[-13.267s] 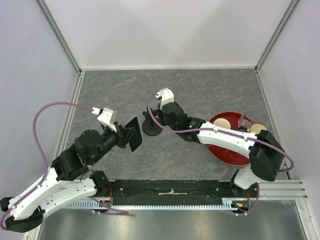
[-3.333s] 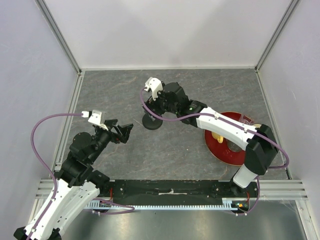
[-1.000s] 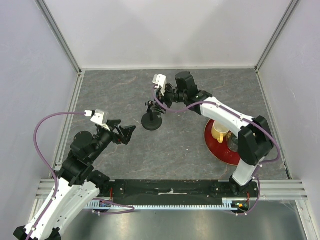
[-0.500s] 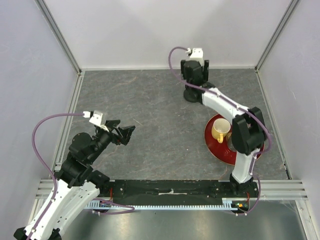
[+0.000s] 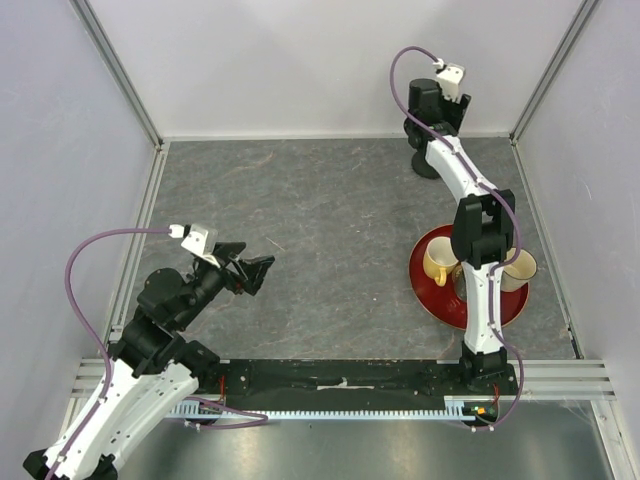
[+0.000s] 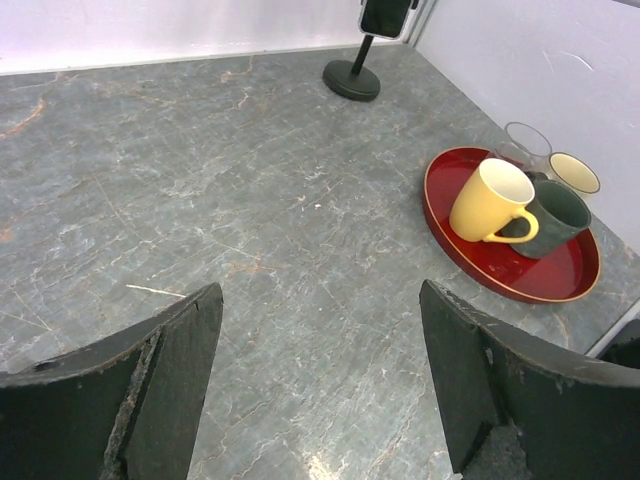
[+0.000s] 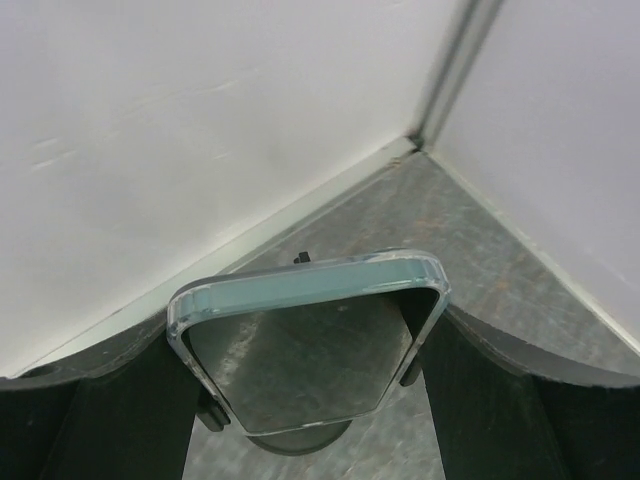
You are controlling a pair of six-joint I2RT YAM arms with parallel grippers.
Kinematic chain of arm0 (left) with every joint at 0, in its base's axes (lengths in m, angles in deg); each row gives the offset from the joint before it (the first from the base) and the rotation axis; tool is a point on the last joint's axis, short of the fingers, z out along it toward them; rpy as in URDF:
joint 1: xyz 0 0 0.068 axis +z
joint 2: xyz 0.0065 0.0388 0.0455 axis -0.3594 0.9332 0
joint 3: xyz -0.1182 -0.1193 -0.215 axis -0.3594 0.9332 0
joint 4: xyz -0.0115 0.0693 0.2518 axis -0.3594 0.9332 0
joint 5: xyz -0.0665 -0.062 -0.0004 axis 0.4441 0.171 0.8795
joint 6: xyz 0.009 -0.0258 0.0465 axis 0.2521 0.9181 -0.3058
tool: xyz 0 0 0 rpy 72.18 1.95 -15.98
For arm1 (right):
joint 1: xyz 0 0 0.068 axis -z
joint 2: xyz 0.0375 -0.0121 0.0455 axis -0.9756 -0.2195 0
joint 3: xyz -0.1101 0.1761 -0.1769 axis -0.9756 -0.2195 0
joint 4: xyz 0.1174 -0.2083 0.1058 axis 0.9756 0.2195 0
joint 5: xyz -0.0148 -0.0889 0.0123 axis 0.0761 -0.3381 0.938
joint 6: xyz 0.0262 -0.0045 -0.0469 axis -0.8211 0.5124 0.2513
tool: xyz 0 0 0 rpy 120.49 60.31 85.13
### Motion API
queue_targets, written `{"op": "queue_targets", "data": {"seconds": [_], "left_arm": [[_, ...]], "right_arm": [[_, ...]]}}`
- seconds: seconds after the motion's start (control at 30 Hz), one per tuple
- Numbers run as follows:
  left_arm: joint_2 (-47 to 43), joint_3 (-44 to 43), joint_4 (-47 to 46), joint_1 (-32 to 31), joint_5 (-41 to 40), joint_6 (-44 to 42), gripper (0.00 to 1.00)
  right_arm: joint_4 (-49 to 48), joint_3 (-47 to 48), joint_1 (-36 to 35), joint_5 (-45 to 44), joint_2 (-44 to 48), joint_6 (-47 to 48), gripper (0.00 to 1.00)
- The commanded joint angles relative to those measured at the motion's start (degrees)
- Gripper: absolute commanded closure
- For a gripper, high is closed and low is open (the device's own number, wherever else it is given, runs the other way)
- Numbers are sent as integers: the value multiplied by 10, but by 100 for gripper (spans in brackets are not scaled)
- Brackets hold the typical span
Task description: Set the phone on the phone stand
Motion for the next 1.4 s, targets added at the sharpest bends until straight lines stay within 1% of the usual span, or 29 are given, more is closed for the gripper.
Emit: {"op": "queue_targets", "data": {"seconds": [0.0, 0.13, 0.27, 0.37, 0.4, 0.53, 0.57, 0.6, 0.8, 1.1, 1.13, 1.2, 1.23, 1.27, 1.3, 1.37], "left_arm": [[-2, 0, -16, -13, -6, 4, 15], [-4, -2, -15, -20, -10, 4, 15], [-7, -2, -15, -28, -10, 4, 15], [-11, -1, -15, -33, -12, 3, 15], [-12, -2, -14, -33, -14, 2, 15], [-11, -2, -11, -38, -15, 3, 15], [-12, -2, -10, -40, -14, 2, 15], [-12, -2, -10, -41, -15, 2, 15], [-3, -3, -8, -51, -30, 1, 15], [-1, -4, -8, -55, -40, -3, 16], [-1, -4, -9, -56, -40, -3, 16], [0, -5, -9, -55, -40, -3, 16], [0, -4, -8, -54, -40, -3, 16], [1, -5, -9, -55, -40, -3, 16], [1, -4, -9, -54, -40, -3, 16], [1, -4, -7, -53, -41, -3, 16]], "right_arm": [[-64, 64, 35, -75, -4, 8, 100], [-75, 105, 55, -97, -36, 54, 100], [-125, 118, 85, -96, -57, 103, 100], [-129, 138, 108, -85, -73, 105, 100], [-134, 143, 114, -86, -77, 121, 100], [-144, 158, 132, -71, -94, 112, 100], [-140, 163, 148, -66, -101, 109, 100], [-135, 170, 151, -67, -104, 92, 100], [-145, 218, 168, -64, -141, 96, 100], [-149, 211, 173, -53, -150, 80, 100], [-147, 209, 174, -54, -151, 81, 97], [-147, 201, 174, -49, -148, 80, 87], [-146, 193, 174, -46, -145, 80, 74], [-144, 190, 173, -45, -143, 76, 68], [-137, 188, 173, -40, -141, 73, 54], [-130, 188, 173, -28, -138, 72, 36]]}}
